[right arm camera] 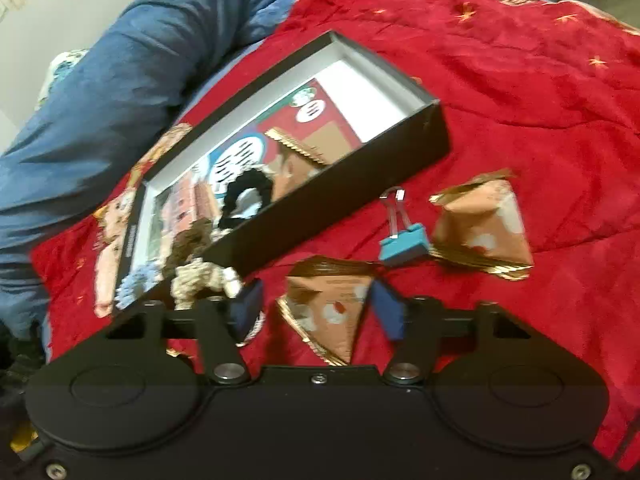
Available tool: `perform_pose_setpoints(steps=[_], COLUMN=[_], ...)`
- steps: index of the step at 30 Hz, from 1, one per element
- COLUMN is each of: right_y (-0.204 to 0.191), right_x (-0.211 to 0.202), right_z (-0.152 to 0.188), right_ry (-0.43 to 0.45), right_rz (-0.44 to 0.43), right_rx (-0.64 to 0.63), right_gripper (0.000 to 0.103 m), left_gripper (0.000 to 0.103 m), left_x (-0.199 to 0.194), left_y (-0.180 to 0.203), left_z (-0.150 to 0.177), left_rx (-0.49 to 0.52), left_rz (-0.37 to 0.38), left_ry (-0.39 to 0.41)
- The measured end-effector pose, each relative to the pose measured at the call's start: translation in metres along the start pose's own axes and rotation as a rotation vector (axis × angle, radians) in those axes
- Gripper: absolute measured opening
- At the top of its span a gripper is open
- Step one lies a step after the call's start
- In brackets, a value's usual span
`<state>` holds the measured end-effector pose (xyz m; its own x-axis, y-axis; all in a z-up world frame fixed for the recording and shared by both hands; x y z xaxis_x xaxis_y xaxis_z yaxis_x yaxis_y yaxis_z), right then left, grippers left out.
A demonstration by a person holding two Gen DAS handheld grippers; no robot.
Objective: Organize objects
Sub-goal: 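Close the left tool on the tan wrapper while the right tool grasps the brown wrapper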
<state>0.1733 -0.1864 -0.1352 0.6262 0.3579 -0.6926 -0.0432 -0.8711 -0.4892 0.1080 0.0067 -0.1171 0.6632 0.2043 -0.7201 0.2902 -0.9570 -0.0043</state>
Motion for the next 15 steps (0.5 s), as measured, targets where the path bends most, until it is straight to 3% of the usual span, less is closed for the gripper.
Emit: perform_pose_setpoints(steps=[15], right_y=[-0.012], right_x=[-0.003], right_z=[0.01], right_ry=[0.048], right_rz=[0.072], right_rx=[-0.089], right_gripper=[0.039], left_gripper=[0.042], left_x=[-0.006], left_y=[-0.009], left_z=[0.009], left_rx=[-0.064], left_rz=[0.065], left_ry=[-0.01])
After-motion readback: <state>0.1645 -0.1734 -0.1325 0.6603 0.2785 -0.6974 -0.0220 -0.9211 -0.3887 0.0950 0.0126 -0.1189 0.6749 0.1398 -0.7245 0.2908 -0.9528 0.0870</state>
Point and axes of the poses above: each gripper's, at about its wrist camera, not at the fingertips, and x roughly the way its jaws point, y to its right, z to its underside, the point moved 7 cm from there along x, roughly the way its jaws point
